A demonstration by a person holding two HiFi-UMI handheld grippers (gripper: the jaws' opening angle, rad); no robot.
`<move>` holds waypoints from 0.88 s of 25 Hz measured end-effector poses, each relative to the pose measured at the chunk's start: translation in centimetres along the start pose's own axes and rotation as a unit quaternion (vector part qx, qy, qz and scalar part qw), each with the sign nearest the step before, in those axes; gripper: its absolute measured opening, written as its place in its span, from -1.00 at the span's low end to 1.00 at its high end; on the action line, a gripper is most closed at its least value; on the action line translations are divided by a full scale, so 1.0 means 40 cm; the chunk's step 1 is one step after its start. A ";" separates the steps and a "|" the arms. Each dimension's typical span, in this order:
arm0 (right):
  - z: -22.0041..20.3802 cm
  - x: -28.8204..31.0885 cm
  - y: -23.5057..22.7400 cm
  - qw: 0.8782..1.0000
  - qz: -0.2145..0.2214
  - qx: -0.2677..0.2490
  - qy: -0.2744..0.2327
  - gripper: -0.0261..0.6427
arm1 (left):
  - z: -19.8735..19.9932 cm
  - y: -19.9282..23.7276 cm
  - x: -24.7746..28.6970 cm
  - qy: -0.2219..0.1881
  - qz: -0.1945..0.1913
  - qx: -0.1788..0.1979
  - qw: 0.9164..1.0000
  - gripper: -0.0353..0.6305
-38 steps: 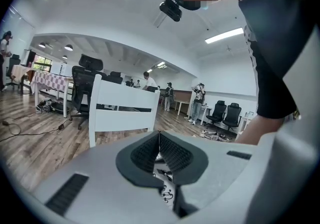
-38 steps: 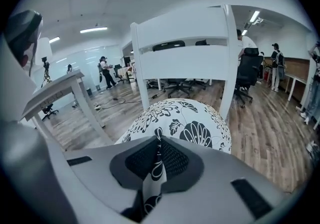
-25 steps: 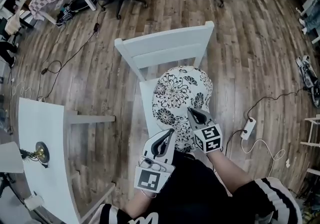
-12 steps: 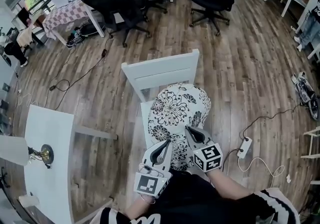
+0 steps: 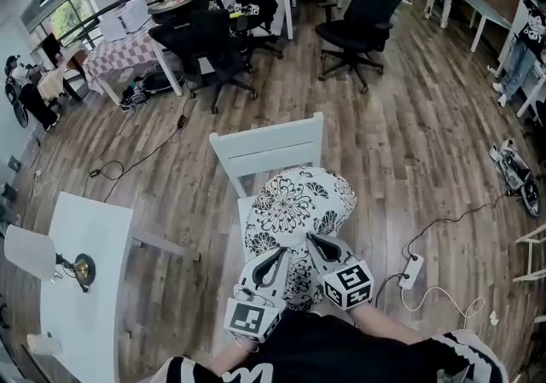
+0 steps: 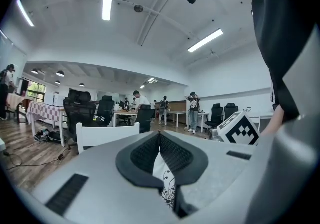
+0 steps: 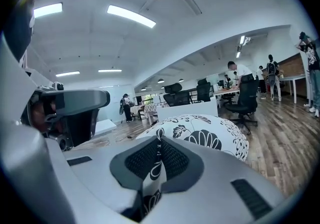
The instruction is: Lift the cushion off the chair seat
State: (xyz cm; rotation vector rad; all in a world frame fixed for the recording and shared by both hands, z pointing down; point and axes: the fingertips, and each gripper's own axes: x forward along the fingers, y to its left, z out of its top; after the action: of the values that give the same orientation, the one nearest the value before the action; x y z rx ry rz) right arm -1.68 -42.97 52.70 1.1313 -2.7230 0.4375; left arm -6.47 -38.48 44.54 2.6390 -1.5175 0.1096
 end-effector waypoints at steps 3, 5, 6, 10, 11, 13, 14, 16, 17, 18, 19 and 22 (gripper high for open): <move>0.034 -0.026 0.013 1.000 0.003 -0.005 -0.017 -0.83 | 0.016 -0.016 -0.010 -0.002 -0.003 0.006 1.000 -0.88; 0.052 -0.041 0.020 1.000 0.006 -0.009 -0.026 -0.83 | 0.026 -0.024 -0.015 -0.006 -0.003 0.010 1.000 -0.88; 0.060 -0.050 0.024 0.999 0.007 -0.012 -0.030 -0.83 | 0.030 -0.030 -0.018 -0.008 -0.003 0.011 1.000 -0.88; 0.077 -0.085 0.044 0.999 0.014 -0.026 -0.044 -0.83 | 0.029 -0.059 -0.031 -0.011 -0.002 0.013 1.000 -0.88; 0.077 -0.093 0.048 0.998 0.016 -0.028 -0.046 -0.83 | 0.027 -0.066 -0.035 -0.011 -0.002 0.014 1.000 -0.88; 0.072 -0.113 0.056 0.998 0.019 -0.029 -0.048 -0.83 | 0.022 -0.084 -0.046 -0.012 0.001 0.013 1.000 -0.88; 0.068 -0.123 0.060 0.998 0.021 -0.029 -0.049 -0.83 | 0.019 -0.092 -0.054 -0.011 0.004 0.012 1.000 -0.88; 0.060 -0.142 0.070 0.998 0.026 -0.026 -0.051 -0.83 | 0.015 -0.107 -0.073 -0.010 0.012 0.012 1.000 -0.88; 0.056 -0.149 0.075 0.998 0.029 -0.026 -0.051 -0.83 | 0.013 -0.112 -0.082 -0.009 0.017 0.012 1.000 -0.88; 0.052 -0.155 0.080 0.998 0.031 -0.025 -0.051 -0.83 | 0.010 -0.116 -0.091 -0.008 0.021 0.012 1.000 -0.88; 0.049 -0.160 0.085 0.998 0.033 -0.025 -0.050 -0.83 | 0.005 -0.119 -0.099 -0.007 0.023 0.010 1.000 -0.88; 0.046 -0.169 0.097 0.998 0.039 -0.027 -0.049 -0.83 | -0.004 -0.125 -0.113 -0.010 0.025 0.007 1.000 -0.88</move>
State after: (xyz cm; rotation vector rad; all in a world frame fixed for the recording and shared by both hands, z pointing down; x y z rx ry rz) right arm 0.23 -36.46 48.41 1.0630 -2.8524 0.3243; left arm -4.43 -32.09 43.96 2.6211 -1.5936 0.0982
